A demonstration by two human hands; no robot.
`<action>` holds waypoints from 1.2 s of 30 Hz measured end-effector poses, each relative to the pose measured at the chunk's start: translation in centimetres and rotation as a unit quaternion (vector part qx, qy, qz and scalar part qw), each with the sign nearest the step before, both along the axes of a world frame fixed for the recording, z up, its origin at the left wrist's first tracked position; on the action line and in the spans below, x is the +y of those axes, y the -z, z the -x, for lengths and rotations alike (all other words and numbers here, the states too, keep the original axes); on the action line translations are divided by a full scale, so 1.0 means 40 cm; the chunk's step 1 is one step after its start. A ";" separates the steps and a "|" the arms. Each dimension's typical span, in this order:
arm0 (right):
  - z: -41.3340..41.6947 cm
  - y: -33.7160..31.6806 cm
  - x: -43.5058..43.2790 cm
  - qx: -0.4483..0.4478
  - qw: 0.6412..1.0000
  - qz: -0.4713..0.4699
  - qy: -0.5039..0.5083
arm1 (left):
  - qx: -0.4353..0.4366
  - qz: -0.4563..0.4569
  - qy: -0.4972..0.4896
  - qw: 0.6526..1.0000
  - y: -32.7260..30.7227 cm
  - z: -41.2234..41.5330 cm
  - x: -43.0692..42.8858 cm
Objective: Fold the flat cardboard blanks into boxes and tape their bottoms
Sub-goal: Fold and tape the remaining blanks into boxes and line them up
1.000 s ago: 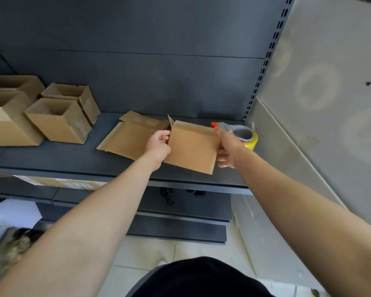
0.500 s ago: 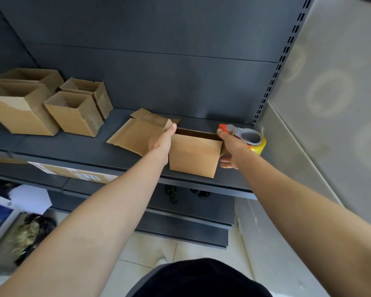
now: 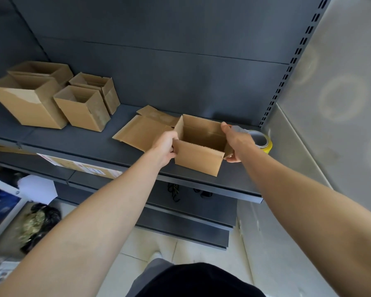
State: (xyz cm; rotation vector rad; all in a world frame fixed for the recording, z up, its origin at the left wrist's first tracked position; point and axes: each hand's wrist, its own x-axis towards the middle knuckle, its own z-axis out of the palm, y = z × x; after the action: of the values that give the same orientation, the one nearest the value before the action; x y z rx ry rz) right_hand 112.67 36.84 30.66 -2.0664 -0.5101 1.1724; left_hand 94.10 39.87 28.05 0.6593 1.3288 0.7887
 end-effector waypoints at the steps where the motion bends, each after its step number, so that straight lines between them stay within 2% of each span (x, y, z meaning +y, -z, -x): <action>1: 0.005 -0.007 0.006 -0.010 1.000 0.000 -0.003 | -0.004 -0.001 -0.001 1.000 -0.002 0.004 0.001; 7: 0.048 -0.053 0.072 -0.042 0.998 -0.040 -0.001 | 0.006 -0.033 -0.021 0.999 -0.037 0.033 0.071; 12: 0.145 -0.099 0.159 -0.042 0.997 -0.065 -0.016 | 0.058 -0.052 -0.115 0.990 -0.089 0.098 0.165; 15: 0.219 -0.111 0.221 -0.038 0.996 -0.069 -0.031 | 0.069 -0.060 -0.136 0.986 -0.109 0.166 0.227; 26: 0.488 -0.113 0.472 0.010 0.993 -0.065 -0.097 | 0.084 -0.072 -0.151 0.982 -0.101 0.421 0.435; 36: 0.554 -0.044 0.613 0.090 0.988 -0.070 -0.108 | 0.100 -0.073 -0.127 0.984 -0.032 0.474 0.575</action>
State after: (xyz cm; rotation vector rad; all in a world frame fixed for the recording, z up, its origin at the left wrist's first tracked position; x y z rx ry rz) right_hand 90.49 61.37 32.41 -1.7998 -0.7208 1.3921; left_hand 75.15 62.88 29.32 0.7075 1.5698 1.0548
